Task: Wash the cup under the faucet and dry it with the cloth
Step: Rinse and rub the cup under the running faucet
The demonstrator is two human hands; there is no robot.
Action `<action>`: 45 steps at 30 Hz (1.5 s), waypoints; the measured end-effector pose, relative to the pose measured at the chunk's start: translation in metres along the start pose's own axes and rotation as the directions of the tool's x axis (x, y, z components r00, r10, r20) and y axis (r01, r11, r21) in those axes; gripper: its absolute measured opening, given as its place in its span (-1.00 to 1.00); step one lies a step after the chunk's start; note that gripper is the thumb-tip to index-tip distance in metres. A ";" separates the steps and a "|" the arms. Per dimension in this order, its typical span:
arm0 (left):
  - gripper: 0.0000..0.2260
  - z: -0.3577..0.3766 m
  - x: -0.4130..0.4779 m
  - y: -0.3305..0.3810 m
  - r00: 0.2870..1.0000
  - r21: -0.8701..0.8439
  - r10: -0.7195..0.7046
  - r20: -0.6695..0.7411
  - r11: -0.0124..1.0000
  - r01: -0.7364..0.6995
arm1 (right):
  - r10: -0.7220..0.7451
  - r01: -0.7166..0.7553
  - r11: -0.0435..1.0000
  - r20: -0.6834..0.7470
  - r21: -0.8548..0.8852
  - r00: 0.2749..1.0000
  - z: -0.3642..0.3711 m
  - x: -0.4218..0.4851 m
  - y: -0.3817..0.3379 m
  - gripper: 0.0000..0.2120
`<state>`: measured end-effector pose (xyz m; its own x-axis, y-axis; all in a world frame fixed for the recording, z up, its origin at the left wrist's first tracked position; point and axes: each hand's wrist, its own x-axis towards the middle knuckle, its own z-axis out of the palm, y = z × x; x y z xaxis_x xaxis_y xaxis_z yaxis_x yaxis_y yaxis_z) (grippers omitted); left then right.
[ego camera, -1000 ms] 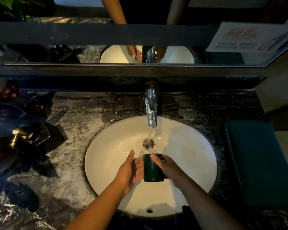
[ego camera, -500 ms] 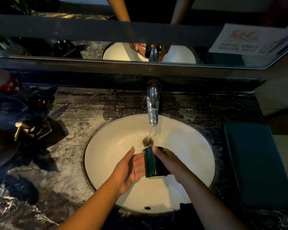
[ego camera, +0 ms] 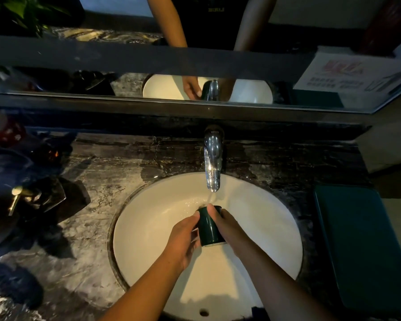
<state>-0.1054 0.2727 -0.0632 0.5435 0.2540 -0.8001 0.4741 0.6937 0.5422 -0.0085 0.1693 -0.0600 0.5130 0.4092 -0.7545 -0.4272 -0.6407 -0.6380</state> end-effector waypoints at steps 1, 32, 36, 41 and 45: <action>-0.75 0.004 0.002 0.003 1.000 -0.003 0.013 -0.012 1.000 -0.013 | -0.006 0.006 1.000 -0.018 0.001 1.000 0.002 0.007 -0.001 -0.25; -0.38 0.024 0.040 0.007 0.995 -0.026 0.094 0.029 0.995 -0.093 | 0.048 -0.022 0.961 -0.086 0.276 0.995 0.011 0.031 -0.020 -0.58; -0.25 0.021 0.042 0.006 0.995 -0.076 0.086 0.050 0.994 -0.082 | 0.129 -0.073 0.899 -0.102 0.433 0.986 0.010 0.030 -0.020 -0.59; -0.39 0.017 0.041 0.004 0.994 -0.067 0.095 0.053 0.994 -0.091 | 0.124 -0.061 0.879 -0.102 0.473 0.987 0.012 0.029 -0.019 -0.56; -0.54 0.019 0.040 0.000 0.987 0.120 0.163 -0.006 0.980 -0.161 | 0.068 -0.024 0.941 -0.120 0.337 0.990 0.021 0.029 -0.014 -0.58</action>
<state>-0.0705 0.2699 -0.0901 0.6093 0.3681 -0.7024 0.4595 0.5580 0.6910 -0.0029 0.2035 -0.0767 0.5681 0.2838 -0.7725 -0.6652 -0.3944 -0.6340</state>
